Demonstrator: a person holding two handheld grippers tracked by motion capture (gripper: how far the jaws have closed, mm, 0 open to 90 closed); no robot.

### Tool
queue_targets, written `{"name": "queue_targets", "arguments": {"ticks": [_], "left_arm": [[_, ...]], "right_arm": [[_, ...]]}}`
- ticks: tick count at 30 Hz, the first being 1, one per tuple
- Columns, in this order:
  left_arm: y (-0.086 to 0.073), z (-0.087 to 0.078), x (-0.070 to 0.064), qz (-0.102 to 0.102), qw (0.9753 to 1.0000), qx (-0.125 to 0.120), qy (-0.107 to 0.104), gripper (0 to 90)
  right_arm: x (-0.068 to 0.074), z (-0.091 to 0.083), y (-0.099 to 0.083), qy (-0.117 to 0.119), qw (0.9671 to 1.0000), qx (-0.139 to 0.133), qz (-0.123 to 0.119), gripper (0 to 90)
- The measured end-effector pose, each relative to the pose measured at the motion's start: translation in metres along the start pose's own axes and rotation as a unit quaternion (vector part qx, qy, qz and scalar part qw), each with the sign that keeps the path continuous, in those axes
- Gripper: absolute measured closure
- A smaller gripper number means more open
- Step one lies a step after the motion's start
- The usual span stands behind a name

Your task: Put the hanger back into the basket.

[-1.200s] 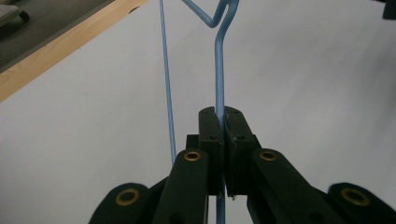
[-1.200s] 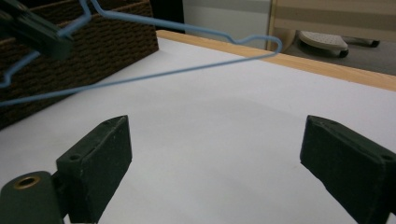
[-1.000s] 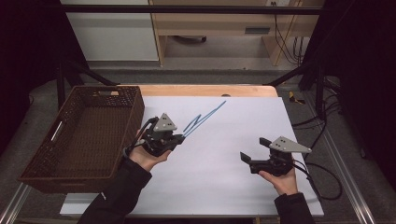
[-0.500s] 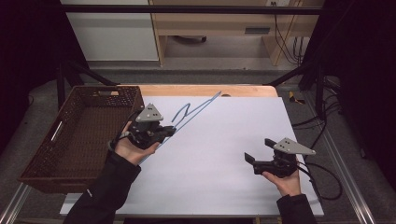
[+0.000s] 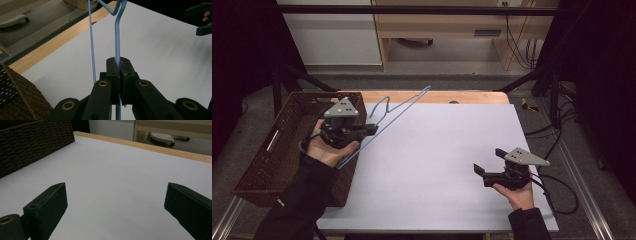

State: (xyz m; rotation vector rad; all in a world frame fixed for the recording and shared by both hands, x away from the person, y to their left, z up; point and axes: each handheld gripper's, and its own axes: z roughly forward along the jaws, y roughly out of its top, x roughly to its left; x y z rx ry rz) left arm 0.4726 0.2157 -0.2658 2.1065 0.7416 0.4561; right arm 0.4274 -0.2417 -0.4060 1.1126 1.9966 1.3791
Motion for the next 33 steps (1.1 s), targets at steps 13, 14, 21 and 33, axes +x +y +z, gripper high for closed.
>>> {"name": "queue_targets", "arguments": {"ticks": [13, 14, 21, 33], "left_arm": [[-0.020, -0.046, 0.037, -0.019, 0.9992, -0.002, 0.035, 87.4], [-0.022, -0.049, 0.040, -0.019, 0.9991, -0.002, 0.037, 87.4], [-0.039, -0.068, 0.059, -0.026, 0.9982, 0.006, 0.055, 87.4], [-0.066, -0.092, 0.086, -0.034, 0.9972, 0.008, 0.067, 87.4]], "right_arm": [[0.000, 0.000, 0.000, -0.001, 1.0000, -0.002, 0.002, 5.1], [0.000, 0.000, 0.000, -0.001, 1.0000, -0.004, 0.002, 5.1], [-0.001, -0.001, 0.000, -0.002, 1.0000, -0.004, 0.002, 5.0], [-0.001, -0.001, -0.001, -0.002, 1.0000, -0.003, 0.005, 4.9]]}}
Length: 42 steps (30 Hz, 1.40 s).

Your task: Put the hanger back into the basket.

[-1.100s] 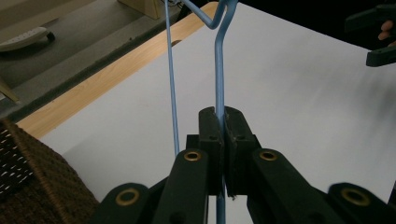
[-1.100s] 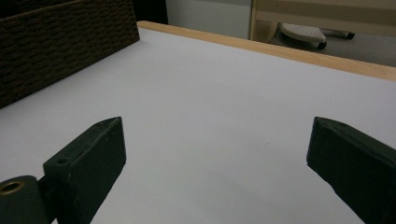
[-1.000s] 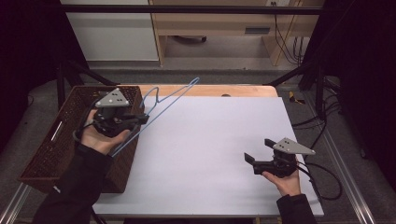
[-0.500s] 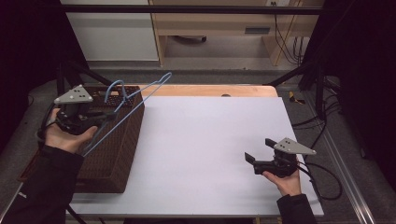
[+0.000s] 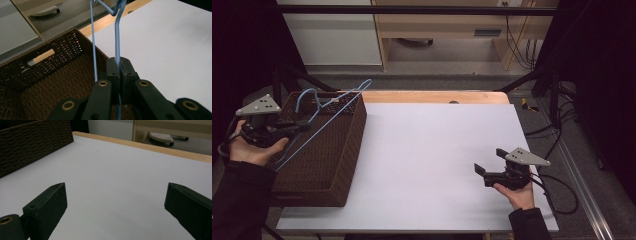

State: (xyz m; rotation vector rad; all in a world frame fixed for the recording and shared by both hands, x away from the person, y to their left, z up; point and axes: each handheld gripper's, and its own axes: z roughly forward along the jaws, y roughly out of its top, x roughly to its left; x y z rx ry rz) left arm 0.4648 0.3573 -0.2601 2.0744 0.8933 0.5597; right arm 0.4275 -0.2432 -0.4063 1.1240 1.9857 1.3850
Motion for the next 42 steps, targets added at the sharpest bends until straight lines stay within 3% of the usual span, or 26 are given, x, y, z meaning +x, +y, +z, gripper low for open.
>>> {"name": "queue_targets", "arguments": {"ticks": [10, 20, 32, 42], "left_arm": [[-0.020, 0.003, 0.022, -0.012, 0.9998, 0.008, 0.013, 87.4], [-0.043, 0.016, 0.038, -0.022, 0.9990, 0.031, 0.024, 87.4], [-0.068, 0.048, 0.035, -0.019, 0.9976, 0.060, 0.027, 87.4], [-0.085, 0.075, 0.026, -0.019, 0.9927, 0.114, 0.037, 87.1]], "right_arm": [[-0.001, 0.000, 0.000, -0.001, 1.0000, 0.001, -0.002, 4.9], [-0.002, -0.001, 0.000, -0.004, 1.0000, -0.002, -0.004, 4.9], [-0.001, -0.001, 0.000, -0.006, 1.0000, -0.001, -0.005, 5.0], [-0.001, -0.001, 0.000, -0.007, 1.0000, -0.002, -0.003, 5.0]]}}
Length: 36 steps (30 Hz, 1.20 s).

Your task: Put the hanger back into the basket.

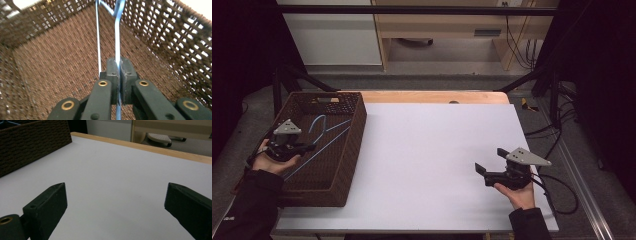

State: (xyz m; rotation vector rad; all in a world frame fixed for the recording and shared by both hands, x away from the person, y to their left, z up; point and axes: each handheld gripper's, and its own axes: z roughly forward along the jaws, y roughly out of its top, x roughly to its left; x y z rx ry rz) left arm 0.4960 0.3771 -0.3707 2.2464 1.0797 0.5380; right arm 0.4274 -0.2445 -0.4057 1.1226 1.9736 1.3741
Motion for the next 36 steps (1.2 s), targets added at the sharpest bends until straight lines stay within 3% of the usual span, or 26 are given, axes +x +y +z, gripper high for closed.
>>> {"name": "queue_targets", "arguments": {"ticks": [7, 13, 17, 21, 24, 27, 33, 36], "left_arm": [[-0.004, 0.006, -0.002, -0.012, 0.9995, 0.029, -0.003, 85.0], [-0.005, -0.007, -0.004, -0.024, 0.9996, -0.008, -0.010, 73.8], [-0.006, -0.021, -0.011, -0.041, 0.9974, -0.057, -0.017, 61.2], [-0.004, -0.035, -0.023, -0.058, 0.9904, -0.124, -0.022, 46.0], [-0.004, -0.045, -0.034, -0.071, 0.9811, -0.176, -0.034, 38.1], [-0.004, -0.051, -0.045, -0.068, 0.9733, -0.215, -0.042, 32.5], [-0.001, -0.051, -0.067, -0.068, 0.9657, -0.245, -0.055, 20.8], [0.001, -0.049, -0.078, -0.066, 0.9635, -0.253, -0.058, 16.0]], "right_arm": [[0.000, 0.001, 0.000, 0.000, 1.0000, 0.003, 0.001, 5.0], [0.000, 0.000, 0.000, 0.000, 1.0000, -0.001, 0.001, 5.0], [0.000, -0.001, 0.000, 0.004, 1.0000, -0.004, 0.003, 5.0], [0.001, -0.002, 0.001, 0.004, 1.0000, -0.008, 0.002, 5.0], [0.001, -0.002, 0.002, 0.005, 0.9999, -0.010, 0.003, 4.9], [0.001, -0.003, 0.002, 0.006, 0.9999, -0.011, 0.004, 4.8], [0.001, -0.005, 0.003, 0.007, 0.9999, -0.013, 0.003, 4.6], [0.002, -0.005, 0.003, 0.006, 0.9998, -0.015, 0.010, 4.6]]}}
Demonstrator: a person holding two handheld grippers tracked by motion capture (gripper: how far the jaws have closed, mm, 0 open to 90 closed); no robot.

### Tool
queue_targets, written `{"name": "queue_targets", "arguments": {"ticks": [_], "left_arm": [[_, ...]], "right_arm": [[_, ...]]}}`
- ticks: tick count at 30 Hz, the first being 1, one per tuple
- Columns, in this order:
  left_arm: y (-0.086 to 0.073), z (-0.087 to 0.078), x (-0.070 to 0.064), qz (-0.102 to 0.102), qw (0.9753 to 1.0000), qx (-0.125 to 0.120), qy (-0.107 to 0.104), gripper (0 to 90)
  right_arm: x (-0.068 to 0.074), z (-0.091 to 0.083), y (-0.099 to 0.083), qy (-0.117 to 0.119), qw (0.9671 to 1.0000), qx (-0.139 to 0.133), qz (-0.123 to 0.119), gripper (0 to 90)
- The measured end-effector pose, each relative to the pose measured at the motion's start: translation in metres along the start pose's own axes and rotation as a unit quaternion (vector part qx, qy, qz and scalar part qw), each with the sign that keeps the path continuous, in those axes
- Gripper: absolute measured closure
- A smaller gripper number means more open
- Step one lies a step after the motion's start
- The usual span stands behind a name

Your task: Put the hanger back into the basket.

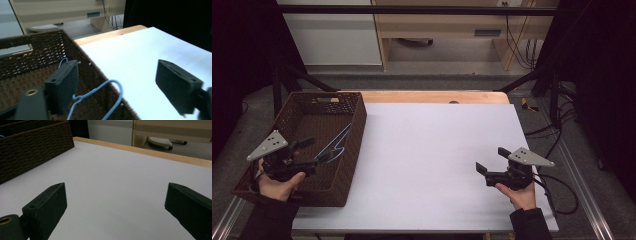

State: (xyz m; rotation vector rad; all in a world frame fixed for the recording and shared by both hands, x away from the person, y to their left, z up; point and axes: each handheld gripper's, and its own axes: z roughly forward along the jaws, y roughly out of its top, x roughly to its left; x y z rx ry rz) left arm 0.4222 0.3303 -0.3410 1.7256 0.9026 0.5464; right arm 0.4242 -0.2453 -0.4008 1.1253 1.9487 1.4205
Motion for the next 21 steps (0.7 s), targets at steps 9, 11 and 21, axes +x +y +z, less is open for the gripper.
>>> {"name": "queue_targets", "arguments": {"ticks": [9, 11, 21], "left_arm": [[-0.013, 0.018, -0.022, 0.011, 0.9998, 0.011, -0.015, 10.3], [-0.015, 0.023, -0.024, 0.017, 0.9995, 0.022, -0.014, 9.5], [-0.022, 0.029, -0.032, 0.023, 0.9993, 0.025, -0.016, 9.4]], "right_arm": [[-0.001, -0.002, 0.000, 0.001, 1.0000, -0.003, -0.001, 4.3], [-0.001, -0.002, 0.000, 0.002, 1.0000, -0.004, -0.002, 4.3], [-0.001, -0.005, 0.000, 0.004, 1.0000, -0.008, -0.001, 4.3]]}}
